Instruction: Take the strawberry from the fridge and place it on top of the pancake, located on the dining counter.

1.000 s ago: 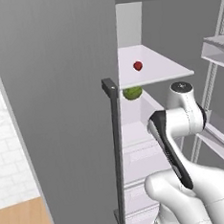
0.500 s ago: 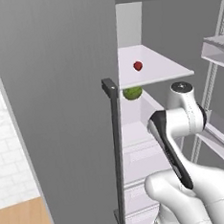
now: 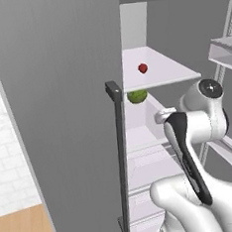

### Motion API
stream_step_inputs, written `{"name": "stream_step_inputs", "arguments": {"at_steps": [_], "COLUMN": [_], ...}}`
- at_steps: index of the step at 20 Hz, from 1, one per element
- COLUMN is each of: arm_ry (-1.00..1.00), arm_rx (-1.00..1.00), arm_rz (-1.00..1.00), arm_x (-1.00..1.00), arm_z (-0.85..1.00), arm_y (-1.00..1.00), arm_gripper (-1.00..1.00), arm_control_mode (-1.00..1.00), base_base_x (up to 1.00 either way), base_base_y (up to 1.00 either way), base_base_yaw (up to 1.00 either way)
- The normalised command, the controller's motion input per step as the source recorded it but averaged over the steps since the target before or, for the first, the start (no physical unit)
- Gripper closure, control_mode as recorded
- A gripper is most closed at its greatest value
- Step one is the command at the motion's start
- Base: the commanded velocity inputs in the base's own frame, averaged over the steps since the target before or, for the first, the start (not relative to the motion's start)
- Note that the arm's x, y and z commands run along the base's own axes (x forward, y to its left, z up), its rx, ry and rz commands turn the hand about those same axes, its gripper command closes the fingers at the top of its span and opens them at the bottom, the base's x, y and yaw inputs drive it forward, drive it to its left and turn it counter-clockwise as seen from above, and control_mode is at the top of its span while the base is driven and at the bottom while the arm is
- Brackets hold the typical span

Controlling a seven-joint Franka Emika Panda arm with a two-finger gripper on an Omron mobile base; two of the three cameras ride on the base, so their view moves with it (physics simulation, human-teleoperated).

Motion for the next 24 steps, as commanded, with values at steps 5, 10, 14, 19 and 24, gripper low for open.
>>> {"name": "stream_step_inputs", "arguments": {"at_steps": [5,10,14,19,24], "arm_ry": [-0.35,-0.09,0.0,0.09,0.11], "arm_rx": [-0.08,-0.11,-0.06,0.12,0.01], "arm_rz": [0.1,0.0,0.0,0.0,0.0], "arm_x": [0.0,0.15,0.38,0.68,0.93], "arm_z": [0.85,0.81,0.83,0.2,-0.01], "arm_y": [0.09,0.09,0.0,0.0,0.0], "arm_gripper": [-1.0,-1.0,-1.0,-1.0,-1.0], "arm_control_mode": [-1.0,-1.0,-1.0,-1.0,-1.0], "base_base_x": [0.0,0.0,0.0,0.0,0.0], "base_base_y": [0.0,0.0,0.0,0.0,0.0], "base_base_yaw": [0.0,0.0,0.0,0.0,0.0]}}
